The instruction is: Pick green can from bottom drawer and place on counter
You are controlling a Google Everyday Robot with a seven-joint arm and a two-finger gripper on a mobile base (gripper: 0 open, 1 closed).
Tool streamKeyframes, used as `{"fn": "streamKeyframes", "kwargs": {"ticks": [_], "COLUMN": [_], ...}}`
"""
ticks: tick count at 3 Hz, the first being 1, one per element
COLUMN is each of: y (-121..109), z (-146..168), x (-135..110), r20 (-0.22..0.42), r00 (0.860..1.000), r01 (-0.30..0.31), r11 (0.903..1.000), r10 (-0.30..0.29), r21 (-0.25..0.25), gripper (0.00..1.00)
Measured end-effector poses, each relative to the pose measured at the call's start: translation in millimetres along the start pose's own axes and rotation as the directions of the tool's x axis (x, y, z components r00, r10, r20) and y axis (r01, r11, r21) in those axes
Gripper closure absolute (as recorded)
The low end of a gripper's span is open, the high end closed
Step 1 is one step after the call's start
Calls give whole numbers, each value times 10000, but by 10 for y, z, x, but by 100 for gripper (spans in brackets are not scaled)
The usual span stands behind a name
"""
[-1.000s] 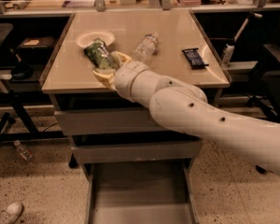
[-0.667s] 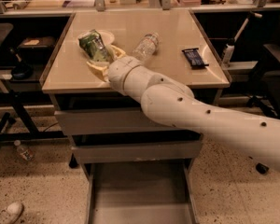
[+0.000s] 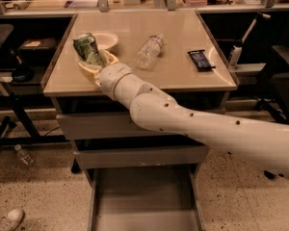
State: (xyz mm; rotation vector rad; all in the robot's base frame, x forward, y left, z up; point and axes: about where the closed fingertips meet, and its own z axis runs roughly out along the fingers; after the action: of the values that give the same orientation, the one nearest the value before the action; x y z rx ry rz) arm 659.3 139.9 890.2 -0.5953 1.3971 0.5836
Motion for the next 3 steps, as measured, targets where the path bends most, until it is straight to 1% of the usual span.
{"fn": "streamKeyframes", "kwargs": {"ticks": [1, 2, 3], "y": [70, 109, 117], "z": [99, 137, 111], "x": [111, 174, 271], "r20": [145, 218, 298], "r00": [9995, 9994, 9995], "r01": [-297, -256, 36], "r11": [9996, 9995, 9980], "r10": [297, 252, -55], "r21": [10, 169, 636], "gripper": [100, 100, 100]}}
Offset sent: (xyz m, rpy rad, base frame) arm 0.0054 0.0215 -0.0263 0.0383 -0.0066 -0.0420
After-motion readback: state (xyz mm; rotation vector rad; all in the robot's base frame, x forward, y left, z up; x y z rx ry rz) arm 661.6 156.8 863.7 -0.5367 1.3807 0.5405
